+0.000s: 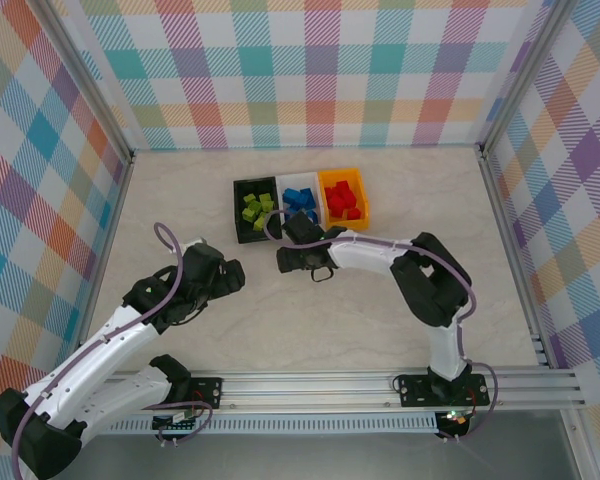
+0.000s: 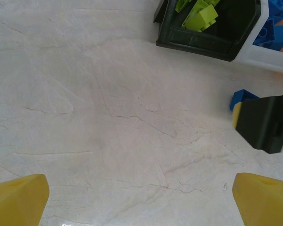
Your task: Sort the legos into containers by color
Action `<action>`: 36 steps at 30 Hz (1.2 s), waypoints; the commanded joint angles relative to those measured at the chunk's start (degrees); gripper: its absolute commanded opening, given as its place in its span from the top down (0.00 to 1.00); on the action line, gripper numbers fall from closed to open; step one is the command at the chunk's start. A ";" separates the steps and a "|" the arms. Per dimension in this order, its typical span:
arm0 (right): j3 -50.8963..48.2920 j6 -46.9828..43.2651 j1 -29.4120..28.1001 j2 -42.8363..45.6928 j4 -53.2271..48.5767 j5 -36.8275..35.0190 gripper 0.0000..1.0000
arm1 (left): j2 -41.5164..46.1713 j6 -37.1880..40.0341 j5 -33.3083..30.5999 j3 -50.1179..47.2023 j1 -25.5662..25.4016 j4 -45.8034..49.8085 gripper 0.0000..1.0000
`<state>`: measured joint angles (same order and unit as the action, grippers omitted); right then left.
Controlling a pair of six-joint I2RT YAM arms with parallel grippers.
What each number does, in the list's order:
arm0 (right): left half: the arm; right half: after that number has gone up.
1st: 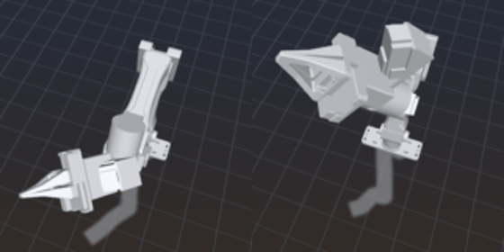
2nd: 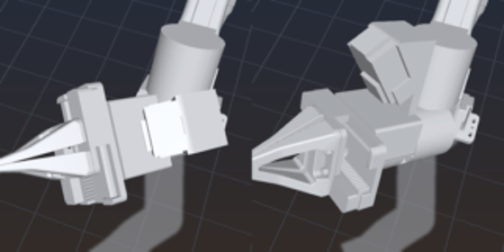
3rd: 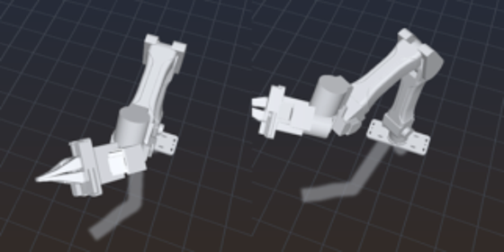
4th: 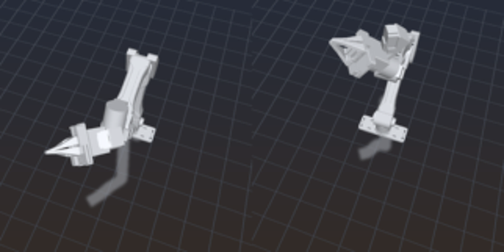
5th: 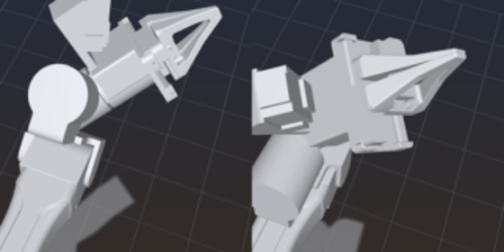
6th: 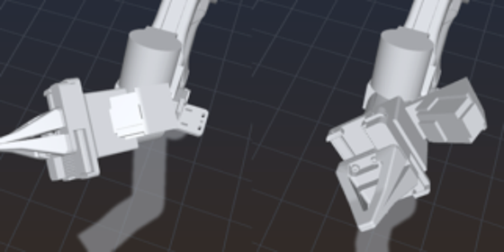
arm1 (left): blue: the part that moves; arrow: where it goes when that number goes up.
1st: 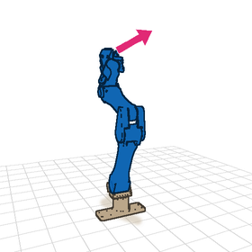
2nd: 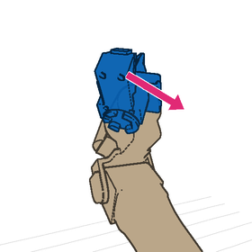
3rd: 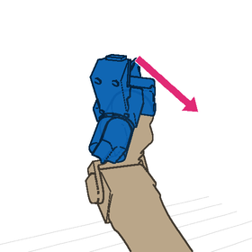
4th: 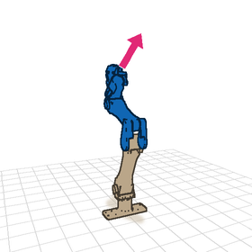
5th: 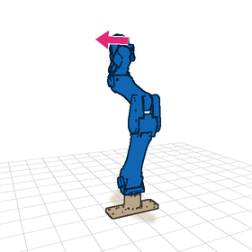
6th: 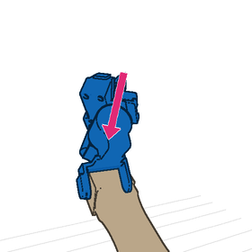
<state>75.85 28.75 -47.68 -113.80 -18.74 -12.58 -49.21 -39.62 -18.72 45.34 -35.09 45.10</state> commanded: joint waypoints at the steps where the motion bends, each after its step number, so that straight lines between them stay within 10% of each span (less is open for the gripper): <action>1: 3.99 0.84 -0.48 -3.12 -0.26 -2.74 0.17 | 0.79 0.37 -0.95 -0.85 0.59 1.30 0.00; 17: 5.54 1.25 -1.72 -4.03 -2.64 -6.58 0.61 | 0.62 0.86 -1.49 -0.43 0.66 1.14 0.00; 26: 5.82 -2.38 0.14 6.41 -2.43 -6.73 0.64 | 0.39 1.13 -2.43 1.14 0.59 1.83 0.00; 36: 20.09 -4.96 5.85 -3.18 -5.41 -5.12 0.62 | -0.24 1.02 -2.73 2.10 0.65 2.39 0.00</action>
<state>92.88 25.61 -42.44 -113.40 -22.06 -18.31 -49.36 -39.40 -20.27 45.71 -35.09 46.19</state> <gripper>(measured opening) 0.380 0.997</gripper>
